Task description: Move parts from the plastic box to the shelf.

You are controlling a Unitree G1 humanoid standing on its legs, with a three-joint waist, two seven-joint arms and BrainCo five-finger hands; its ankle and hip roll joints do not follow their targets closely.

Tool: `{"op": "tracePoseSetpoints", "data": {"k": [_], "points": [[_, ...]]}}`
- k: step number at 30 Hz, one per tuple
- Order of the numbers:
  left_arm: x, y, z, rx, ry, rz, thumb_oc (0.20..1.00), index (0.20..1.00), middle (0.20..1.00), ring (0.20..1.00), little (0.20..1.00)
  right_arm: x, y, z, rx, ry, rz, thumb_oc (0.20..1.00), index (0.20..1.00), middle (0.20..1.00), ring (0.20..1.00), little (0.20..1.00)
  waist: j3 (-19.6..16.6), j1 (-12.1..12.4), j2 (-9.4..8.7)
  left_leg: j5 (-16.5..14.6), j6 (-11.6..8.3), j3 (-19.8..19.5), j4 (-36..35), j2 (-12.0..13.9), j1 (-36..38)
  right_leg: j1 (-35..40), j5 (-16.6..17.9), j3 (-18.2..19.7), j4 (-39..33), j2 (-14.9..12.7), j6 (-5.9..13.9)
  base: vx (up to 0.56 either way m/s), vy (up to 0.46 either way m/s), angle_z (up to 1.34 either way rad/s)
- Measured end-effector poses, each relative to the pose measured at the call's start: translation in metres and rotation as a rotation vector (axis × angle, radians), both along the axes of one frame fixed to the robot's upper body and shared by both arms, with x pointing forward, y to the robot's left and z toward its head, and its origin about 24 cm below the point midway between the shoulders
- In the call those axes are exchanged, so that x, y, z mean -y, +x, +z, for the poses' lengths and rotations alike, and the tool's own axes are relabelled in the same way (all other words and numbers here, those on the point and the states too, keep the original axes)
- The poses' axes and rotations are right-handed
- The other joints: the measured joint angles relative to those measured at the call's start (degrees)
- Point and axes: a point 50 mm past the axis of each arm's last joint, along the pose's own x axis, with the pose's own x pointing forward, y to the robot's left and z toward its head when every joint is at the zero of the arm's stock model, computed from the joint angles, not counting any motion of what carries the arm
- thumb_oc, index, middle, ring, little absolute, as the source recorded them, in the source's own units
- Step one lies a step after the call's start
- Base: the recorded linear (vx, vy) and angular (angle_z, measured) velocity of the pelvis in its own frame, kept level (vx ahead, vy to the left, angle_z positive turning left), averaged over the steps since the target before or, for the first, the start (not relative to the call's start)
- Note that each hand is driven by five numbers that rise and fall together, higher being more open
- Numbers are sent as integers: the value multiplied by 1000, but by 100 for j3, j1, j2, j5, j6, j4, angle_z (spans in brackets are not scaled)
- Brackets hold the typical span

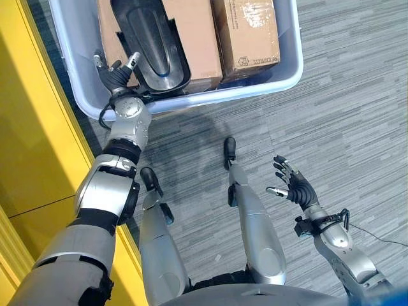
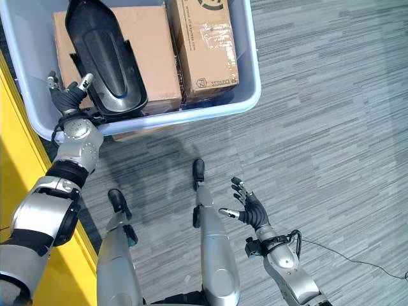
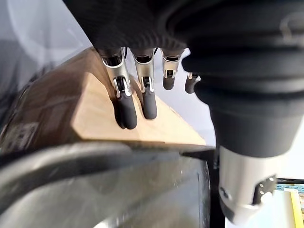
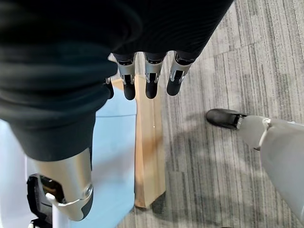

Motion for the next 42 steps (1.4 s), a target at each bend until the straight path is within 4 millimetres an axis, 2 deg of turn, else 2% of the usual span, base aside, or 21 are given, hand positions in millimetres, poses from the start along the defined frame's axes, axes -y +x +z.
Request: {"op": "tracePoseSetpoints", "data": {"k": [7, 10, 28, 29, 30, 35, 42], "points": [[-4, 3, 11, -53, 57, 12, 1000, 1000, 1000, 1000, 1000, 0, 0, 0, -3, 9, 9, 1000, 1000, 1000, 1000, 1000, -2, -67, -3, -78, -8, -26, 148, 12, -117, -41, -8, 1, 14, -1, 9, 0, 0, 0], [-1, 6, 20, -73, 140, 9, 1000, 1000, 1000, 1000, 1000, -1, 0, 0, -10, 25, 13, 1000, 1000, 1000, 1000, 1000, -17, -140, -32, -132, 3, -12, 238, 17, -203, -121, -9, 22, 38, -4, 13, -2, 4, -3], [0, 9, 23, -137, 259, 45, 1000, 1000, 1000, 1000, 1000, -1, 0, 0, -10, 26, 29, 1000, 1000, 1000, 1000, 1000, -27, -181, -44, -146, -4, 117, 237, 7, -202, -261, -23, 160, 119, -3, 26, -1, -2, -2], [-1, 9, 24, -136, 258, 47, 755, 755, 755, 755, 755, -1, 0, 0, -10, 26, 30, 1000, 1000, 1000, 1000, 1000, -31, -178, -47, -146, -4, 136, 237, 7, -207, -294, -30, 180, 139, -3, 29, 0, -6, -5], [-1, 9, 25, -135, 257, 49, 200, 200, 200, 200, 200, -1, 0, 0, -10, 26, 30, 1000, 1000, 1000, 1000, 1000, -37, -173, -51, -146, -4, 153, 238, 6, -215, -324, -30, 199, 152, -3, 29, -2, -4, -8], [-10, 7, 28, -148, 259, 84, 200, 200, 200, 200, 200, -1, 0, 0, -11, 26, 31, 1000, 1000, 1000, 1000, 1000, -48, -179, -45, -167, 17, 185, 317, 14, -317, -454, -26, 262, 222, 5, 32, 0, -4, -3], [-11, 7, 30, -174, 296, 92, 200, 200, 200, 200, 200, 2, -9, -7, -46, 28, 27, 1000, 1000, 1000, 1000, 1000, -62, -177, -38, -201, 17, 182, 412, 17, -366, -485, -26, 285, 262, 2, 33, 0, 0, 0]]}}
